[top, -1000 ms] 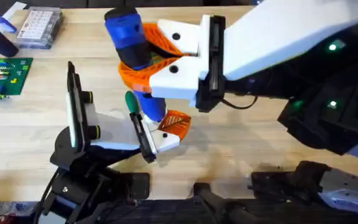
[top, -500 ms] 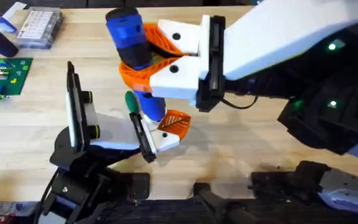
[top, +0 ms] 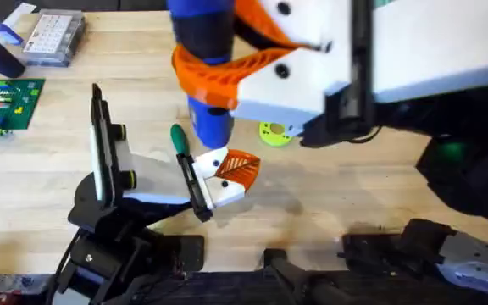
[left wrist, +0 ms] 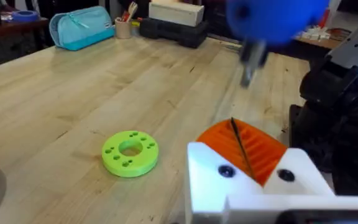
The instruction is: Pick up the gripper from the table and insert it into the empty holder that is missing its gripper. Then pick up a screw, insert it into the mounting hole, and use the screwdriver to tighten it. Finally, clean up the table by picking up the vegetable and placing it into the bucket.
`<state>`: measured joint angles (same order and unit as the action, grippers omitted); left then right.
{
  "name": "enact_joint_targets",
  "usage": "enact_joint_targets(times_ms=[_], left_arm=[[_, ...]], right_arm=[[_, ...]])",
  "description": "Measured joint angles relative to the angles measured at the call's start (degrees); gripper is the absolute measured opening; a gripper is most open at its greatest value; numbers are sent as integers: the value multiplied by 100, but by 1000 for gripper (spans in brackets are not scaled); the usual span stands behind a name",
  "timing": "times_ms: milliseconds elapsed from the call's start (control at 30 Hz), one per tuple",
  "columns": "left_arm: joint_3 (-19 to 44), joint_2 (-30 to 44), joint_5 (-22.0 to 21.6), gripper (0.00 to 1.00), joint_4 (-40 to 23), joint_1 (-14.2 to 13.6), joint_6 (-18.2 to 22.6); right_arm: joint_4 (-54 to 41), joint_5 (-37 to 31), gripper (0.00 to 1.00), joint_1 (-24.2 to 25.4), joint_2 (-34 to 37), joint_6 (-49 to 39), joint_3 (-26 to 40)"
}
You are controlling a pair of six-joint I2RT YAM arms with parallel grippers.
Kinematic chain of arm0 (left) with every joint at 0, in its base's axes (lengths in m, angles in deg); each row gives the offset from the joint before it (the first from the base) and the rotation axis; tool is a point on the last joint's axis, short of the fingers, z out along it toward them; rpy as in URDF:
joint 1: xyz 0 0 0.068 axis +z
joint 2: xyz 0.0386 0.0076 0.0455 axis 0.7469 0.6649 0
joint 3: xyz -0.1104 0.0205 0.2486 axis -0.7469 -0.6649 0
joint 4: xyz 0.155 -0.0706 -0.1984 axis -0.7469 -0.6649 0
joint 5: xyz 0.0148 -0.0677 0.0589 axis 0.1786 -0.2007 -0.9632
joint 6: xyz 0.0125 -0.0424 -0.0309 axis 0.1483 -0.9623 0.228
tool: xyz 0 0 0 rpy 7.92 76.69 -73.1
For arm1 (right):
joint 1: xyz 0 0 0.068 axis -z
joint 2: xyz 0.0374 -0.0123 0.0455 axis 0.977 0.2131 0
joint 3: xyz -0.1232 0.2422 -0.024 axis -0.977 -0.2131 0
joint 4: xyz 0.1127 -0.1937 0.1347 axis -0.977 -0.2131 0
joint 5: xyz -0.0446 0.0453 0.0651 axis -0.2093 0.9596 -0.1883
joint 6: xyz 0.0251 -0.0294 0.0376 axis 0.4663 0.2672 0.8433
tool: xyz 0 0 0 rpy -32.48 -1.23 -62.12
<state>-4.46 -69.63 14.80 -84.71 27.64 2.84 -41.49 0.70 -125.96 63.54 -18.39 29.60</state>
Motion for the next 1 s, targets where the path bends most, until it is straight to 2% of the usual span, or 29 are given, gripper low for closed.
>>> enact_joint_targets(times_ms=[167, 633, 867, 1000], left_arm=[[0, 0, 0, 16, 1, 0, 0], [0, 0, -1, 16, 1, 0, 0], [0, 0, 0, 16, 0, 0, 0], [0, -2, 0, 16, 2, 0, 0]], right_arm=[[-93, -14, 52, 215, -112, -11, 0], [-1780, -211, 53, 1501, -91, -615, -9], [-2733, -277, 52, 1778, -91, -438, -18], [-3083, -285, 51, 2092, -92, -385, -20]])
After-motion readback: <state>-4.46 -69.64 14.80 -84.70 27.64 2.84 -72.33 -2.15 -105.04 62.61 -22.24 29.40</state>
